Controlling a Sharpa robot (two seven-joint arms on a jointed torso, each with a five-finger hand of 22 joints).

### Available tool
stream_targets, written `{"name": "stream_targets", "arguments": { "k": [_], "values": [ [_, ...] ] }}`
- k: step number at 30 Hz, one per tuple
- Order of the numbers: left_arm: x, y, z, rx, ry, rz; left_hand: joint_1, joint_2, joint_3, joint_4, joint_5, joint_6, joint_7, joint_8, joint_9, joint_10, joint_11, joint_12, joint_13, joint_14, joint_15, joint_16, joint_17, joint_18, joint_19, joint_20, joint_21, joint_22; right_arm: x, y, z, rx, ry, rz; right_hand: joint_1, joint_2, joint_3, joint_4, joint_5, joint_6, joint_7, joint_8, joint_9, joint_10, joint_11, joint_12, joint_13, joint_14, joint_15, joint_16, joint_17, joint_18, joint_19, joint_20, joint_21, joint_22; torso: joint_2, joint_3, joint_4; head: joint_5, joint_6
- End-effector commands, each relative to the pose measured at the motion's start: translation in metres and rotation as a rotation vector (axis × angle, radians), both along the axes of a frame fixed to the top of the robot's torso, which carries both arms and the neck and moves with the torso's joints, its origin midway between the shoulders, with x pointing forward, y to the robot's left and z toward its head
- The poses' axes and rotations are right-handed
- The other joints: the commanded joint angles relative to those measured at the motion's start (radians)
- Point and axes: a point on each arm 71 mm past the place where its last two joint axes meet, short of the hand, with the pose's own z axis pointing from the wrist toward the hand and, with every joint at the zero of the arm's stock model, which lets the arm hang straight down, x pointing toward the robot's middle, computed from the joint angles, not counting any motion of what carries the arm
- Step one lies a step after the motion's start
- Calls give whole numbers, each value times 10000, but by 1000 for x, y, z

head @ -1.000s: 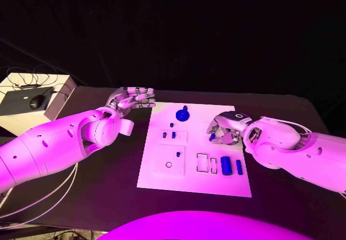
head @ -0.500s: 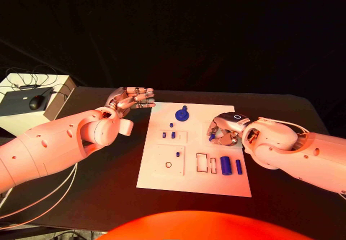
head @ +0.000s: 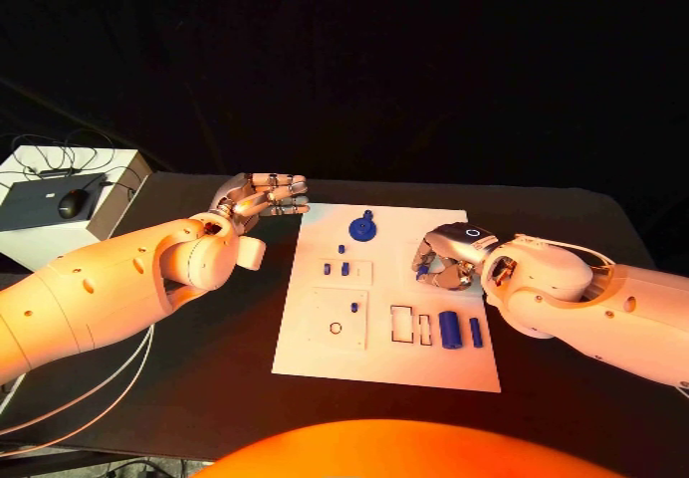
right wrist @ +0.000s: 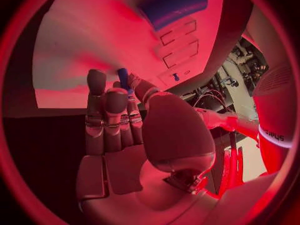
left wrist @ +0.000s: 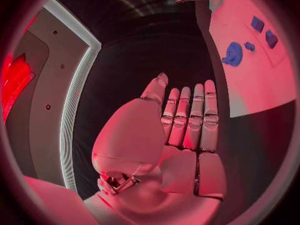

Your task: Assemble the parts on the task board

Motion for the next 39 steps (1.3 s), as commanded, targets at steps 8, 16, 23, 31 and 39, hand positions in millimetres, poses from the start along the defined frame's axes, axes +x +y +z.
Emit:
{"name": "stream_targets", "arguments": {
  "k": [8, 16, 23, 31, 39],
  "values": [
    [0, -1, 1, -104, -69, -140, -27, 1, 36, 51, -36, 44, 5, -21, -6, 21, -12, -21, -9, -62, 20, -30, 5, 74, -47, 10, -26, -14, -2, -1, 9, 607, -778, -99, 146, 342, 179, -112, -537, 140, 17, 23, 87, 636, -422, 35, 38, 17, -78, -32, 23, 81, -31, -107, 243, 299, -8, -3, -1, 4, 8],
    [1, -1, 1, -102, -66, -130, -27, 1, 36, 51, -36, 44, 5, -21, -6, 21, -12, -21, -9, -62, 20, -30, 5, 74, -47, 10, -26, -14, -7, 5, 26, 1170, -949, 70, 248, 367, 55, -53, -579, 123, 30, 18, 112, 646, -424, 32, 34, 21, -88, -60, 69, 43, -58, -137, 303, 295, -6, 1, 3, 26, 28],
    [1, -2, 0, -119, -54, -151, -27, 1, 36, 51, -36, 44, 5, -21, -6, 21, -12, -21, -9, -62, 20, -30, 5, 74, -47, 10, -26, -14, -18, 20, 44, 1806, -837, 553, 281, 373, 52, -67, -577, 117, 49, 15, 112, 636, -417, 32, 34, 23, -83, -64, 80, 47, -65, -136, 292, 291, -7, -4, -3, 30, 47],
    [1, -3, 0, -134, -47, -175, -23, 1, 26, 84, -34, 46, -6, -20, -6, 14, -11, -22, -10, -68, 20, -30, 8, 77, -50, 15, -28, -16, -33, 51, 48, 2445, -391, 1363, 307, 404, 43, -88, -571, 81, 77, 10, 108, 589, -397, 32, 34, 23, -70, -75, 91, 61, -86, -128, 230, 277, -5, -3, -3, 68, 51],
    [1, -3, 0, -138, -42, -185, -23, 1, 26, 84, -34, 46, -6, -20, -6, 14, -11, -22, -10, -68, 20, -30, 8, 77, -50, 15, -28, -16, -44, 72, 38, 2733, -25, 1843, 328, 429, 44, -122, -570, 61, 100, 10, 104, 571, -387, 33, 35, 25, -64, -86, 93, 73, -100, -120, 209, 272, -1, -15, 17, 253, -3]
  ]
}}
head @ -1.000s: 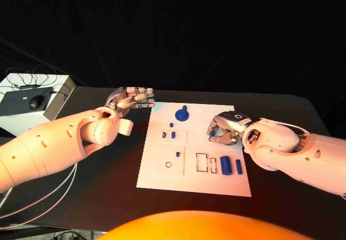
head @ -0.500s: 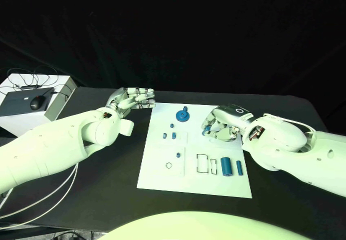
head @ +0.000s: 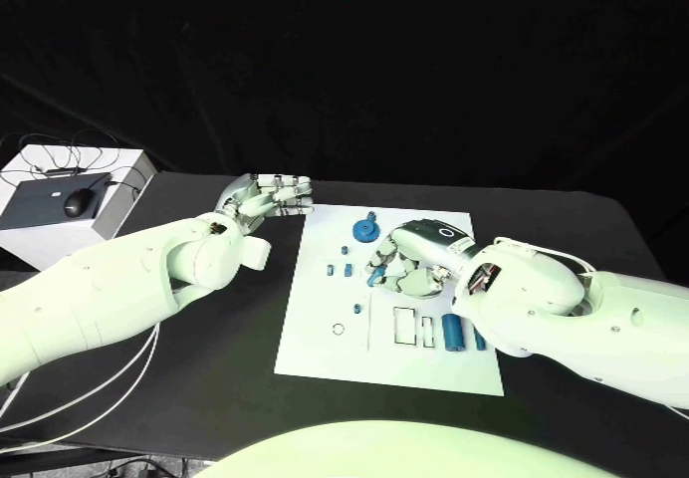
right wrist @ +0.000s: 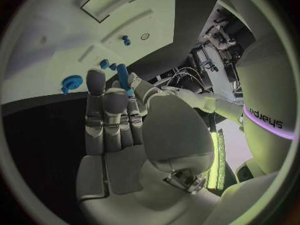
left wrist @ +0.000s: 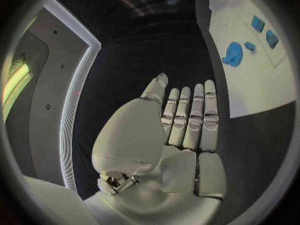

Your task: Assemble the parts on the task board

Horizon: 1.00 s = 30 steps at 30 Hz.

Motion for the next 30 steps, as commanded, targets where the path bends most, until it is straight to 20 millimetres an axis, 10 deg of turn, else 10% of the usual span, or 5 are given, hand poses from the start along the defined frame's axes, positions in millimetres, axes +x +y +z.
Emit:
{"name": "stream_targets", "arguments": {
  "k": [1, 30],
  "values": [
    [0, -2, 1, -125, -60, -177, -23, 1, -1, 56, -34, 46, -6, -20, -6, 14, -11, -22, -9, -68, 20, -30, 8, 76, -50, 15, -28, -16, -4, 7, -3, 278, 127, 265, 380, 385, -49, -48, 53, -11, 53, 13, 16, 468, -474, 67, 17, -12, -31, -53, 16, 142, -29, -48, -35, 278, 6, -10, 12, 117, -42],
    [0, -6, 1, -174, -57, -251, -23, 1, -1, 56, -34, 46, -6, -20, -6, 14, -11, -22, -9, -68, 20, -30, 8, 76, -50, 15, -28, -16, -31, 64, -52, -305, 63, 1461, 361, 406, -33, -142, 67, -18, 69, 13, 12, 447, -464, 68, 17, -5, -23, -60, 26, 166, -44, -34, 10, 279, 5, -4, 2, 485, -261]
  ]
}}
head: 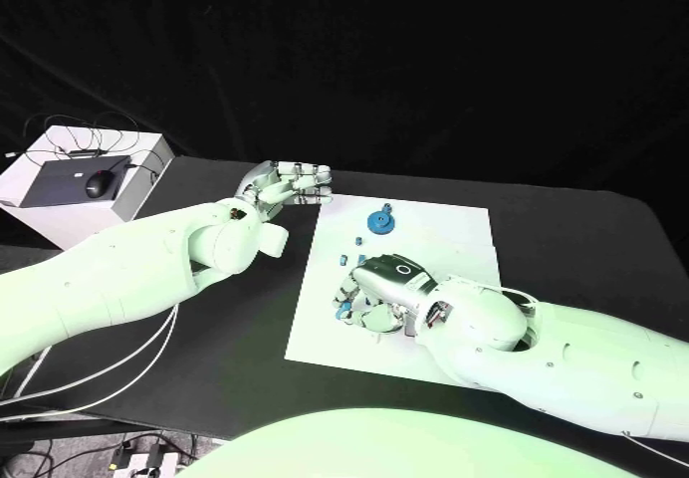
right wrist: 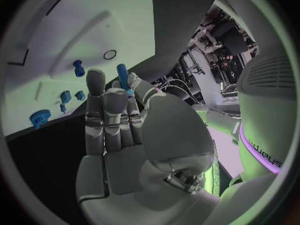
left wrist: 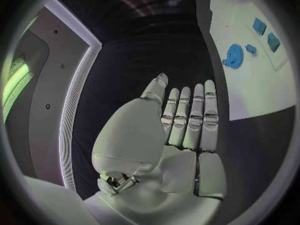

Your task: Assemble the parts on the task board

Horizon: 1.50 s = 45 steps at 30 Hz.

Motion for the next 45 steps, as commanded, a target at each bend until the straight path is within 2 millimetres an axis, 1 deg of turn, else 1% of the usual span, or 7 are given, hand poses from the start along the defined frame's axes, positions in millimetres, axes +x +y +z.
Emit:
{"name": "stream_targets", "arguments": {
  "k": [1, 4, 10, 23, 27, 38, 45],
  "values": [
    [0, -1, 1, -119, -63, -166, -23, 1, -1, 56, -34, 46, -6, -20, -6, 14, -11, -22, -10, -69, 20, -30, 7, 77, -50, 15, -28, -16, 0, 1, -1, -247, -347, 104, 359, 408, 14, -58, 40, 33, 56, 25, 4, 463, -448, 41, 12, -21, -40, -60, 16, 165, -44, -37, 11, 274, -9, -10, -4, 3, -17],
    [0, -1, 1, -120, -64, -169, -23, 1, -1, 56, -34, 46, -6, -20, -6, 14, -11, -22, -10, -69, 20, -30, 7, 77, -50, 15, -28, -16, -1, 2, -3, -322, -310, 143, 359, 408, 14, -58, 40, 33, 56, 25, 4, 463, -448, 41, 12, -21, -40, -60, 16, 165, -44, -37, 11, 274, -7, -14, -6, -9, -17],
    [0, -1, 2, -118, -66, -167, -23, 1, -1, 56, -34, 46, -6, -20, -6, 14, -11, -22, -10, -69, 20, -30, 7, 77, -50, 15, -28, -16, -1, 0, -6, -528, -228, 147, 359, 408, 14, -58, 40, 33, 56, 25, 4, 463, -448, 41, 12, -21, -40, -60, 16, 165, -44, -37, 11, 274, -7, -6, 1, -6, -17],
    [0, 0, 2, -99, -67, -135, -23, 1, -1, 56, -34, 46, -6, -20, -6, 14, -11, -22, -10, -69, 20, -30, 7, 77, -50, 15, -28, -16, 0, -7, -9, -904, -205, 55, 327, 418, 21, -115, 42, 47, 55, 24, 3, 479, -452, 42, 12, -19, -42, -51, 26, 169, -53, -35, 88, 281, -9, 0, -11, 34, -17],
    [0, 1, 2, -95, -67, -129, -23, 1, -1, 56, -34, 46, -6, -20, -6, 14, -11, -22, -10, -69, 20, -30, 7, 77, -50, 15, -28, -16, 2, -10, -10, -961, -241, -8, 327, 418, 21, -115, 42, 47, 55, 24, 3, 479, -452, 42, 12, -19, -42, -51, 26, 169, -53, -35, 88, 281, -5, 3, -3, 22, -17],
    [-1, 1, 2, -98, -66, -136, -23, 1, -1, 56, -34, 46, -6, -20, -6, 14, -11, -22, -10, -69, 20, -30, 7, 77, -50, 15, -28, -16, 3, -9, -11, -1022, -257, -18, 327, 418, 21, -115, 42, 47, 55, 24, 3, 479, -452, 42, 12, -19, -42, -51, 26, 169, -53, -35, 88, 281, -5, -10, -10, -10, -17],
    [-1, 1, 2, -97, -65, -135, -23, 1, -1, 56, -34, 46, -6, -20, -6, 14, -11, -22, -10, -69, 20, -30, 7, 77, -50, 15, -28, -16, 2, -7, -12, -1003, -254, 19, 310, 425, 23, -135, 37, 49, 54, 24, 1, 481, -453, 42, 12, -22, -41, -44, 34, 169, -63, -34, 111, 280, -6, -4, 4, -28, -17]
  ]
}}
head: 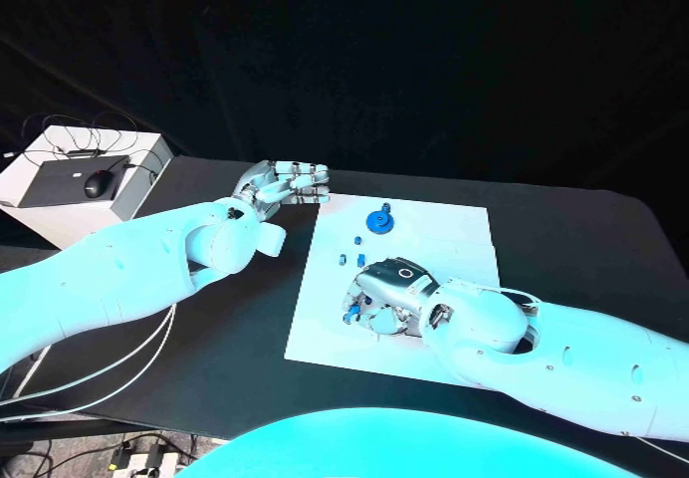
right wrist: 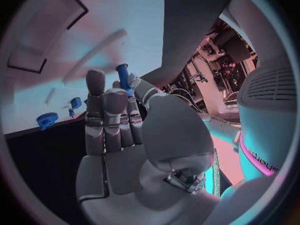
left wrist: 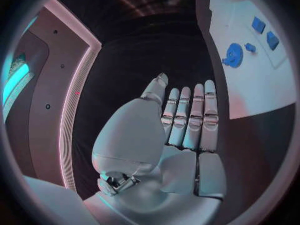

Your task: Assemble the parts on the task board

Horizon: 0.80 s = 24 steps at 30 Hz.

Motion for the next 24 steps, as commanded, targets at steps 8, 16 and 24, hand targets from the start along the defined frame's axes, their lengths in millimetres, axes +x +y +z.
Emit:
{"name": "stream_targets", "arguments": {
  "k": [8, 16, 24],
  "values": [
    [0, -2, 1, -116, -63, -166, 10, -1, 18, 77, -38, 51, -12, -20, -6, 17, -14, -20, -9, -79, 24, -30, 7, 83, -55, 16, -27, -16, -1, 3, -2, -150, -29, 81, 308, 426, 24, -56, 16, 60, -2, 16, 17, 501, -432, 62, 10, -38, -58, -45, 8, 168, -63, -36, 36, 283, 5, -4, 2, 13, 1],
    [0, -1, 1, -107, -61, -152, 10, -1, 18, 77, -38, 51, -12, -20, -6, 17, -14, -20, -9, -79, 24, -30, 7, 83, -55, 16, -27, -16, -1, 4, -4, -308, 54, 118, 307, 429, 20, -75, 19, 56, 3, 15, 15, 492, -429, 59, 10, -40, -57, -46, 11, 169, -77, -37, 21, 277, 1, -6, 4, -2, 1],
    [0, -2, 1, -112, -58, -163, 10, -1, 18, 77, -38, 51, -12, -20, -6, 17, -14, -20, -9, -79, 24, -30, 7, 83, -55, 16, -27, -16, -1, 7, -7, -515, 158, 153, 168, 129, -417, -117, 851, -106, 64, -11, -68, 265, -362, 63, 10, -41, -14, -70, -8, 198, -127, -1, -161, 238, -2, -4, 4, -11, 1]
  ]
}}
